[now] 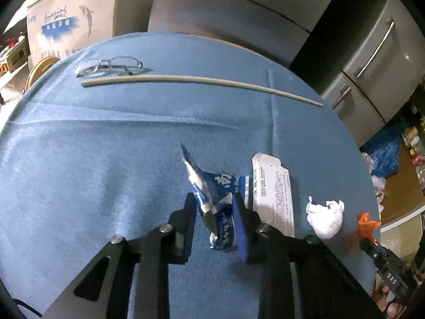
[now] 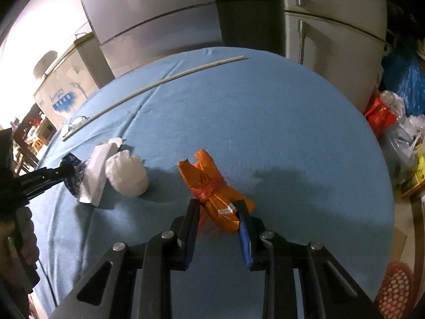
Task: Collect trash
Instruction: 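Grasp the orange candy wrapper with the right tool, then grasp the blue-and-white torn packet with the left tool, then carry the packet with the left tool while the right tool carries the wrapper toward the basket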
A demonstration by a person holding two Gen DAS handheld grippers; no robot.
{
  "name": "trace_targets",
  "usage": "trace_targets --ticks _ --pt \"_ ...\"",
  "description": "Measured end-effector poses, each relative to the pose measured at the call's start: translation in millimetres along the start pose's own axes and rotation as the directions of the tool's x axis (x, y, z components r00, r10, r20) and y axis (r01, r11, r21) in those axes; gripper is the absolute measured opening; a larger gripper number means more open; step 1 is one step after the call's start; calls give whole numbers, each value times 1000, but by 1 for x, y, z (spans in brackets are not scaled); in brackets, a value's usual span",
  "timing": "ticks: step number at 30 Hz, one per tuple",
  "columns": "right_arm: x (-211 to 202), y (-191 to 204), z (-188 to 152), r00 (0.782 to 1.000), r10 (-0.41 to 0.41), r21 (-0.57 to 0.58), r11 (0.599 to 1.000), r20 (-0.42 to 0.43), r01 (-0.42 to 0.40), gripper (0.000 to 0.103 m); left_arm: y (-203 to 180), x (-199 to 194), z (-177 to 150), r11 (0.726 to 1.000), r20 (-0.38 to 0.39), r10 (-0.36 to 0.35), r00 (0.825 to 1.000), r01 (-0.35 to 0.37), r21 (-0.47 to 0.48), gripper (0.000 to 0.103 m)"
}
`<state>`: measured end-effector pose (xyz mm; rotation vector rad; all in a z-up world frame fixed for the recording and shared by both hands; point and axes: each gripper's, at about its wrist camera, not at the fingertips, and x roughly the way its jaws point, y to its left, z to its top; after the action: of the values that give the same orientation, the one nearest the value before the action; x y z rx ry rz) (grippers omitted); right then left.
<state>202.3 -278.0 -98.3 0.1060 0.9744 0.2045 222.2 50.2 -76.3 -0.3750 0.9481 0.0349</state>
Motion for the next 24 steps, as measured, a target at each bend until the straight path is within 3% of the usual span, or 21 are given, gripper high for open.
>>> trace_targets --ticks 5,16,24 --pt "-19 8 -19 999 34 31 999 21 -35 30 11 -27 -10 1000 25 10 1000 -10 26 19" --pt "-56 28 -60 993 97 69 992 66 -102 30 30 -89 -58 999 83 0 997 -4 52 18" --pt "-76 29 -81 989 111 98 988 93 -120 30 17 -117 -87 994 112 -11 994 -1 110 18"
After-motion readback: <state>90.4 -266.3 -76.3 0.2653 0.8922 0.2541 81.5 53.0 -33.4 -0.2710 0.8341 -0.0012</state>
